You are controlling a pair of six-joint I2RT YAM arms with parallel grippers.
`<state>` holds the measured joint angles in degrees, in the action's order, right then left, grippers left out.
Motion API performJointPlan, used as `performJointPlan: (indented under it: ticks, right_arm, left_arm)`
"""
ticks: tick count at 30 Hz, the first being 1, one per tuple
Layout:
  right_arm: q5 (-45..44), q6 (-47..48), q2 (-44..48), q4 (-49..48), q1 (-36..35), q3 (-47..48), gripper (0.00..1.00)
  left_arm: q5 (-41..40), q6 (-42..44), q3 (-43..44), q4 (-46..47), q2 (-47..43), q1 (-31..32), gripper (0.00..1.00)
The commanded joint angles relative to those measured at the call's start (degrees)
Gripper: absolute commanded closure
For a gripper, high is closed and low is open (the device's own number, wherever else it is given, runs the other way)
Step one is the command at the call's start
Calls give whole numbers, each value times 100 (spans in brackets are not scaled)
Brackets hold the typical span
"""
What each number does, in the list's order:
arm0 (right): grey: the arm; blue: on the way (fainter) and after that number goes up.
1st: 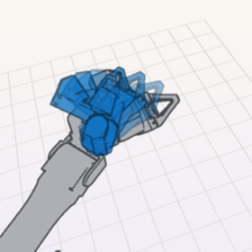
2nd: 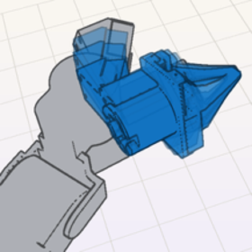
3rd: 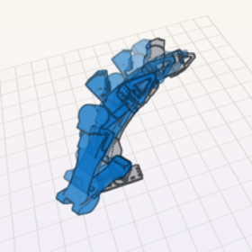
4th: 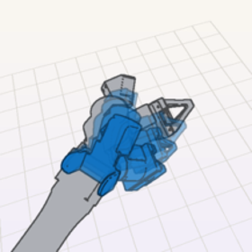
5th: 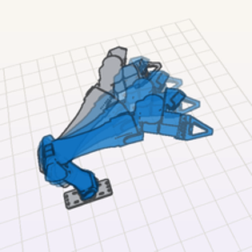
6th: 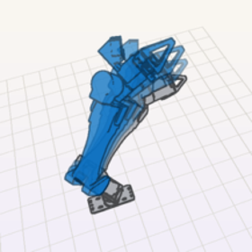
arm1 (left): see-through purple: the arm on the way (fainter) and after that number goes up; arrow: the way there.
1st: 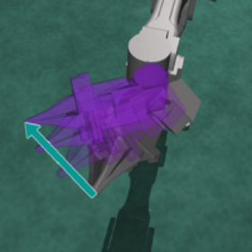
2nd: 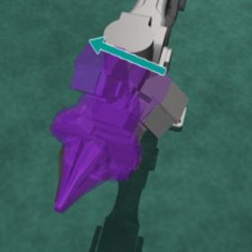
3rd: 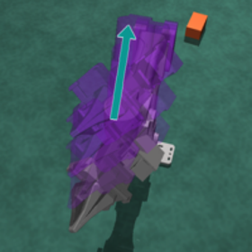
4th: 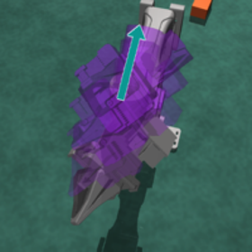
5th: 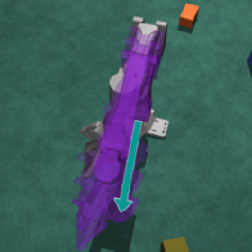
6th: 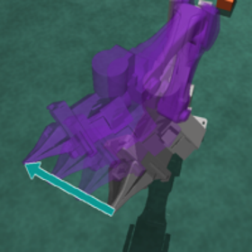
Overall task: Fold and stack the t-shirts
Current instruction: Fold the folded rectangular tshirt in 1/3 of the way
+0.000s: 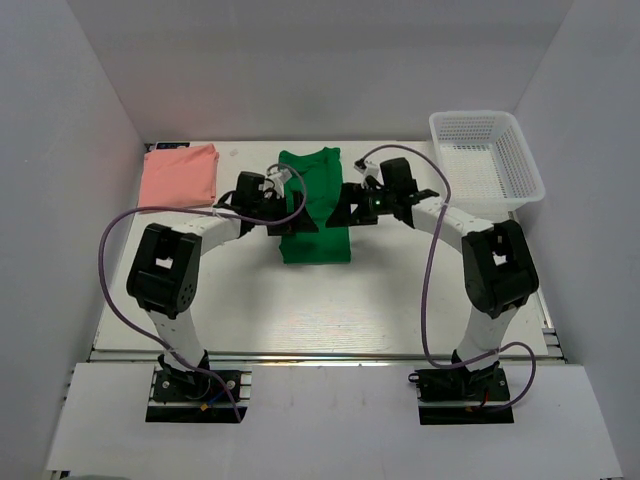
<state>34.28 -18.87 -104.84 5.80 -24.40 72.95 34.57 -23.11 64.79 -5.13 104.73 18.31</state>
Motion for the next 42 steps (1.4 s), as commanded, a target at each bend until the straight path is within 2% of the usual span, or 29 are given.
performJointPlan:
  ticks: [1, 9, 15, 19, 21, 23, 27, 28, 32, 37, 42]
  right_arm:
    - [948, -634, 78, -1291, -21, -491, 10]
    - [984, -1294, -441, -1802, -21, -1151, 10]
    - [132, -1408, -880, -1161, 40, -1221, 10]
    - [-202, -1505, -1012, -1055, 93, -1441, 10]
    - [-273, -1479, -916, -1002, 94, -1529, 10]
    - [-168, -1374, -837, -985, 76, -1503, 10]
    - [-1, -1224, -153, -862, 23, -1318, 10]
    - [-1, -1163, 66, -853, 23, -1309, 10]
    - [-220, -1127, 771, -774, 32, -1502, 10]
    - [-685, -1074, 1246, -589, 23, -1942, 10]
    - [-782, -1039, 1133, -378, 32, -2171, 10]
  left_arm:
    - [550, 281, -195, 425, -296, 112, 0]
    - [683, 456, -916, 556, -23, 165, 0]
    - [577, 624, -1162, 556, 504, 42, 0]
    - [420, 738, -1364, 504, 322, 42, 0]
    - [227, 738, -1364, 451, 128, 42, 0]
    - [-335, 816, -1181, 13, -222, 112, 0]
    - [-407, 940, -802, -252, -777, 165, 0]
    - [-642, 940, -741, -252, -1083, 165, 0]
    - [-785, 940, -591, -401, -1630, 165, 0]
    - [-1030, 1002, -1038, -454, -1973, 165, 0]
    - [-1285, 1002, -1355, -568, -1807, 165, 0]
